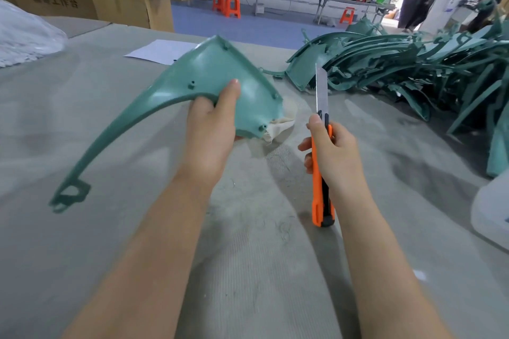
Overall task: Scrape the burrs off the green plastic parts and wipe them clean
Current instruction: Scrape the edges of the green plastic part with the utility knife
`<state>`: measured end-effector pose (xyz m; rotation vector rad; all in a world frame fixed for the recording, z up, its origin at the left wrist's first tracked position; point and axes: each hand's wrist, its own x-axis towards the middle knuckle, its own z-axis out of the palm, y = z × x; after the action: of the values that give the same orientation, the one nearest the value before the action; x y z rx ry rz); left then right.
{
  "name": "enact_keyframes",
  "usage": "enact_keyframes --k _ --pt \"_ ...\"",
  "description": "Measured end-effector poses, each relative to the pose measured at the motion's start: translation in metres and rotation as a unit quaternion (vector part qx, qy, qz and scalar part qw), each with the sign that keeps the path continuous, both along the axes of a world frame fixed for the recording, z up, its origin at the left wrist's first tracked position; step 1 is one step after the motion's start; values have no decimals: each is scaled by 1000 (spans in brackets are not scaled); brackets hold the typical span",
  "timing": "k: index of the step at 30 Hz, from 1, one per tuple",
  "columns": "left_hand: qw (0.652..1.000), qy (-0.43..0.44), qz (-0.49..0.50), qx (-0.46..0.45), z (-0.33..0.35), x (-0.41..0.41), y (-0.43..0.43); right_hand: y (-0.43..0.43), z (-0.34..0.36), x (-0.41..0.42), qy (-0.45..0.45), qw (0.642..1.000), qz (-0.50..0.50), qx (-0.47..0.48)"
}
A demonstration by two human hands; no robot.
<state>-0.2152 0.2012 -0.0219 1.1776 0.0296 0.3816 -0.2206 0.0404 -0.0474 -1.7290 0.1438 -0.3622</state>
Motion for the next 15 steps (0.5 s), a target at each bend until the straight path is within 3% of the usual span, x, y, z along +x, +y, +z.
enact_keyframes --k 3,8,15 --pt "996 89 14 -8 -9 8 -1 -1 -1 1 7 1000 -1 -6" --pt "936 178 -53 -298 -15 11 7 1 -5 2 28 999 20 -38" --pt "918 168 -83 -349 -15 12 11 2 -9 3 -8 984 -20 -177"
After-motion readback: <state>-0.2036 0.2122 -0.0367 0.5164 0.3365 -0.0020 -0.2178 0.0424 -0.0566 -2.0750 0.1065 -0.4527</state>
